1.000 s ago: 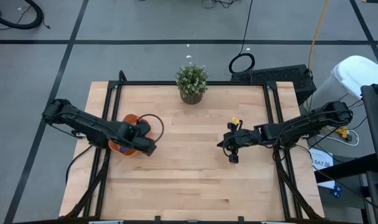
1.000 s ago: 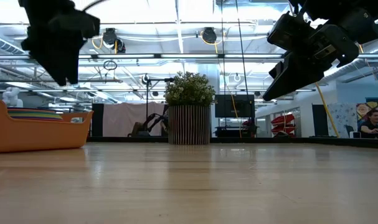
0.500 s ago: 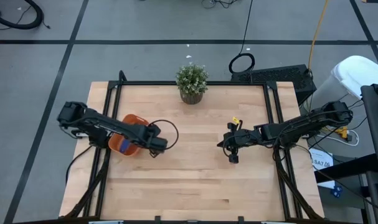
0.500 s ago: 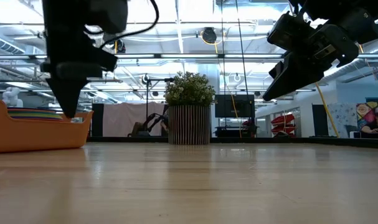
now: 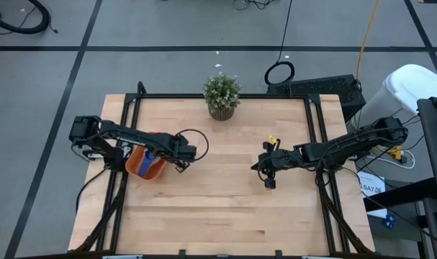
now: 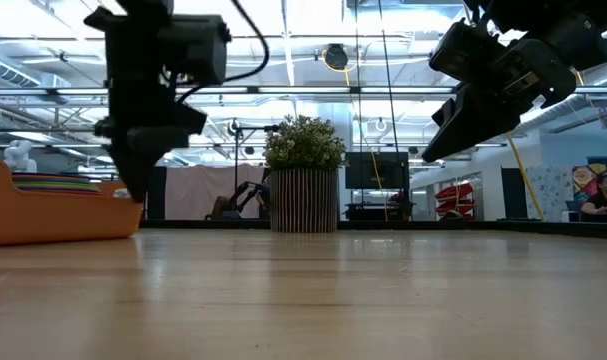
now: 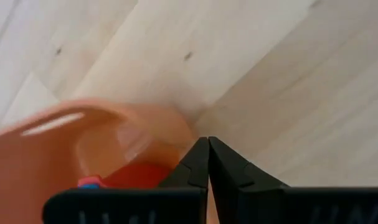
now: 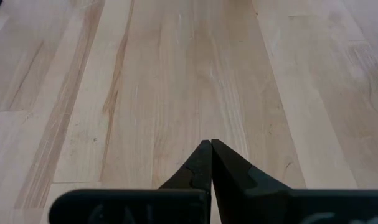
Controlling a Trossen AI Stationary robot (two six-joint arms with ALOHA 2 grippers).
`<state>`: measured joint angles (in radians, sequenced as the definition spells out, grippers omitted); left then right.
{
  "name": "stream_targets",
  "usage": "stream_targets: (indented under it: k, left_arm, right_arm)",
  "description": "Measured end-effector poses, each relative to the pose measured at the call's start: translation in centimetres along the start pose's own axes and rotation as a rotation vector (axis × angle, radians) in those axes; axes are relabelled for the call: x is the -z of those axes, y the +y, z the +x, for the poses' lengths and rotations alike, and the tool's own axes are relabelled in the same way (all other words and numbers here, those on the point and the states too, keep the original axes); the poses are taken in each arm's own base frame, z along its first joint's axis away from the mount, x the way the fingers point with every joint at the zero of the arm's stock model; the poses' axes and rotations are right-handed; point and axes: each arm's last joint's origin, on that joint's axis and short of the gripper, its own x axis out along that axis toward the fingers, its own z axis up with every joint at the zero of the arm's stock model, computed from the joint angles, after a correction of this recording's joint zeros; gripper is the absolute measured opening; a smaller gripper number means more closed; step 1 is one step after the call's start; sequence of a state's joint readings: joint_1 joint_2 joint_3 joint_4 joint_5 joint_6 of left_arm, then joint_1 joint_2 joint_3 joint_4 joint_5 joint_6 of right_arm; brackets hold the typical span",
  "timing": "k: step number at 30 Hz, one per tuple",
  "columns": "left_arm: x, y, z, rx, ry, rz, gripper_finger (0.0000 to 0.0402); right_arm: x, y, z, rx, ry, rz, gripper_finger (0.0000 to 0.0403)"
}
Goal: Nest measuring cups in basket
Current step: Return to Home Position
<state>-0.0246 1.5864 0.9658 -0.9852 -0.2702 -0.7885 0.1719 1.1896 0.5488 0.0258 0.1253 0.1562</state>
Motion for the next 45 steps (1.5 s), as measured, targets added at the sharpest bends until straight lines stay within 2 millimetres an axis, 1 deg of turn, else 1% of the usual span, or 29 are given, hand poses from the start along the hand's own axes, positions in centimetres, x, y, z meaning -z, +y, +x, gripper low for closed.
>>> stream_targets:
  k: [6,10,13,17,22,27,31,36,38,40,42,45]
  left_arm:
    - [1.8,1.0,2.5,-0.060,0.070,-0.010,0.0006]
    - [2.1,1.0,3.3,-0.032,0.070,-0.030,0.0010]
    - [2.2,0.9,3.3,-0.030,0.070,-0.020,0.0004]
    - [2.3,1.1,3.3,-0.043,0.081,-0.013,0.0008]
    - [2.5,1.4,3.2,-0.090,0.089,-0.022,0.0003]
    - [2.8,1.7,3.2,-0.127,0.117,-0.026,0.0010]
    - [3.4,2.2,2.9,-0.187,0.143,-0.044,0.0003]
    - [3.7,2.0,2.5,-0.185,0.127,-0.027,0.0012]
    - [3.7,1.5,2.3,-0.153,0.104,0.025,0.0011]
    - [3.6,0.9,1.9,-0.089,0.045,0.075,0.0005]
    - [3.4,0.2,1.2,-0.014,-0.063,0.104,0.0004]
    - [3.2,-0.3,-0.7,0.056,-0.261,0.159,0.0010]
  right_arm:
    - [0.1,0.0,0.0,0.002,0.011,-0.002,0.0000]
    - [0.1,0.0,0.0,0.001,0.008,-0.001,0.0000]
    - [0.1,0.0,0.0,0.001,0.008,-0.001,0.0000]
    - [0.1,0.0,0.0,0.002,0.008,-0.001,0.0000]
    - [0.1,0.0,0.0,0.001,0.008,0.010,0.0000]
    - [0.1,0.0,0.0,0.002,0.011,0.025,0.0000]
    - [0.2,0.0,0.0,0.004,0.024,0.032,0.0000]
    - [0.3,0.0,0.0,0.006,0.029,0.034,0.0000]
    - [0.3,0.0,0.0,0.006,0.029,0.031,0.0000]
    - [0.2,0.0,0.0,0.006,0.023,0.021,0.0000]
    - [0.0,0.0,-0.1,0.003,0.005,0.013,0.0000]
    - [-0.4,0.0,-0.7,-0.004,-0.043,-0.008,0.0000]
